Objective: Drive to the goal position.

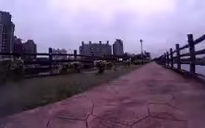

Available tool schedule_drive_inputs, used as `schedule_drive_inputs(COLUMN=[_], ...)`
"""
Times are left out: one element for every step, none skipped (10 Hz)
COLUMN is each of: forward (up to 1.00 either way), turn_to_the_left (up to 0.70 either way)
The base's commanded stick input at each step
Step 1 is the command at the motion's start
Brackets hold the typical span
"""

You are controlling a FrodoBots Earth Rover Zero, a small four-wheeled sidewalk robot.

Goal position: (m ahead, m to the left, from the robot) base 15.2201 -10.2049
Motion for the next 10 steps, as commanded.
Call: schedule_drive_inputs(forward=[0.00,0.00,0.00,0.00,0.00,0.00,0.00,0.00,0.00,0.00], turn_to_the_left=[-1.00,-1.00,-1.00,-1.00,-0.87,-0.20,0.00,0.00,0.00,0.00])
